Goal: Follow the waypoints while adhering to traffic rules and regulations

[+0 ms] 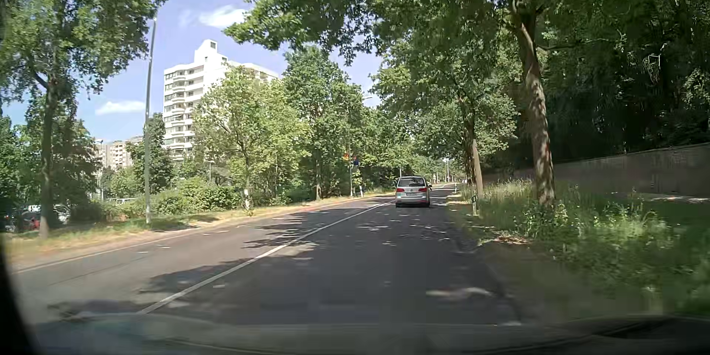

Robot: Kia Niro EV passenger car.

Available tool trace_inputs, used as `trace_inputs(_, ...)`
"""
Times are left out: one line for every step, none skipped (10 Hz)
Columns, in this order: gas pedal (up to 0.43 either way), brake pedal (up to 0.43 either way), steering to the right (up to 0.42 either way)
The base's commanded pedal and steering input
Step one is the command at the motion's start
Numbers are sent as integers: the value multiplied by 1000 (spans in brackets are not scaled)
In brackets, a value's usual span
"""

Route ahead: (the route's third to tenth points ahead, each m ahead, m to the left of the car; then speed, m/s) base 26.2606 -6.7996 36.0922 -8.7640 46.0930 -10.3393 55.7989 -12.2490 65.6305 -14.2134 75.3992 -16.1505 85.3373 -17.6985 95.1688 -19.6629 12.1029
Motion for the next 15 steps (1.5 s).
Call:
trace_inputs(47,30,22)
trace_inputs(47,30,22)
trace_inputs(47,30,23)
trace_inputs(47,30,23)
trace_inputs(47,30,23)
trace_inputs(47,30,25)
trace_inputs(47,30,27)
trace_inputs(47,30,28)
trace_inputs(47,30,28)
trace_inputs(59,30,28)
trace_inputs(59,30,27)
trace_inputs(59,30,26)
trace_inputs(59,30,26)
trace_inputs(59,30,26)
trace_inputs(59,30,26)
